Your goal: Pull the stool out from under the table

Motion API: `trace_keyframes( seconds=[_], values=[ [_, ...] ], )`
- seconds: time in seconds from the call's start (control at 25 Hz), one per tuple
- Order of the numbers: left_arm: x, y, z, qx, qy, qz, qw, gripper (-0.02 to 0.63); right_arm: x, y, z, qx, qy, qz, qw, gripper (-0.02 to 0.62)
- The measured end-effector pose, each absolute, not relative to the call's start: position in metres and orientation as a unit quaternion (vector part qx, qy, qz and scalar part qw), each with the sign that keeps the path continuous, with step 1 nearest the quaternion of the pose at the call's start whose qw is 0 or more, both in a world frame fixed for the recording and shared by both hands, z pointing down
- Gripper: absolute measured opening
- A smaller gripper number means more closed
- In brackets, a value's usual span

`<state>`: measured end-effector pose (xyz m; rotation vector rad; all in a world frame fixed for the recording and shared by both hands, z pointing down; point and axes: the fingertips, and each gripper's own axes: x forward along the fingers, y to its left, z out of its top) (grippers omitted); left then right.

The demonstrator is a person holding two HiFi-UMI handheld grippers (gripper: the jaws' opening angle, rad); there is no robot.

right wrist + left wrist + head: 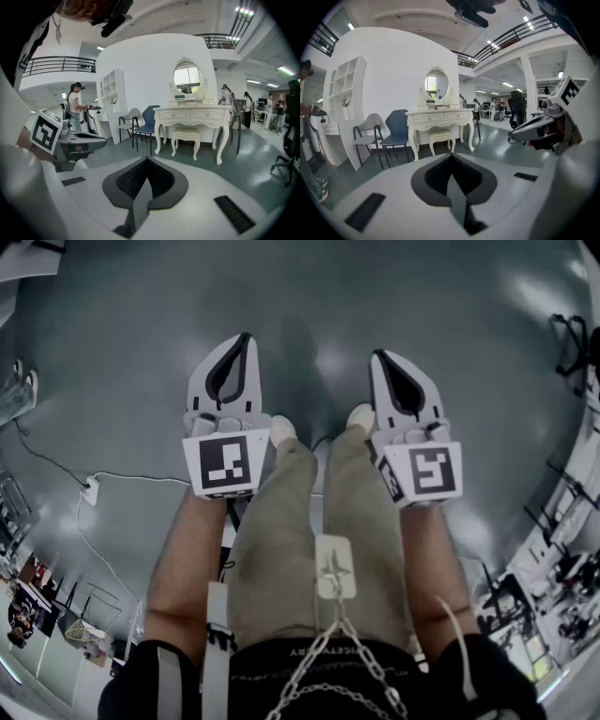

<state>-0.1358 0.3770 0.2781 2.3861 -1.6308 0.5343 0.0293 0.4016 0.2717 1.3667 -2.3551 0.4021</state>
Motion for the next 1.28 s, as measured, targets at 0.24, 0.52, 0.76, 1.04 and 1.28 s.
trace_keyframes(
  seconds=[0.24,0.52,0.76,1.04,1.28],
  values=[
    [-0.154,0.376,0.272,0.808,-0.552,0.179,0.101,0.004,0.023,0.405,0.270,0.496,-0.832,0.154,0.194,0.003],
    [-0.176,0.376,0.265,0.797,-0.571,0.165,0.111,0.004,0.023,0.401,0.264,0.514,-0.820,0.159,0.193,0.003],
    [-0.168,0.385,0.295,0.799,-0.557,0.198,0.114,0.005,0.034,0.397,0.277,0.524,-0.814,0.177,0.180,0.003],
    [-0.149,0.352,0.301,0.810,-0.541,0.181,0.137,0.005,0.038,0.372,0.295,0.524,-0.814,0.171,0.184,0.005],
    [-0.129,0.306,0.293,0.804,-0.555,0.167,0.133,0.005,0.064,0.335,0.286,0.523,-0.815,0.170,0.182,0.005]
  ],
)
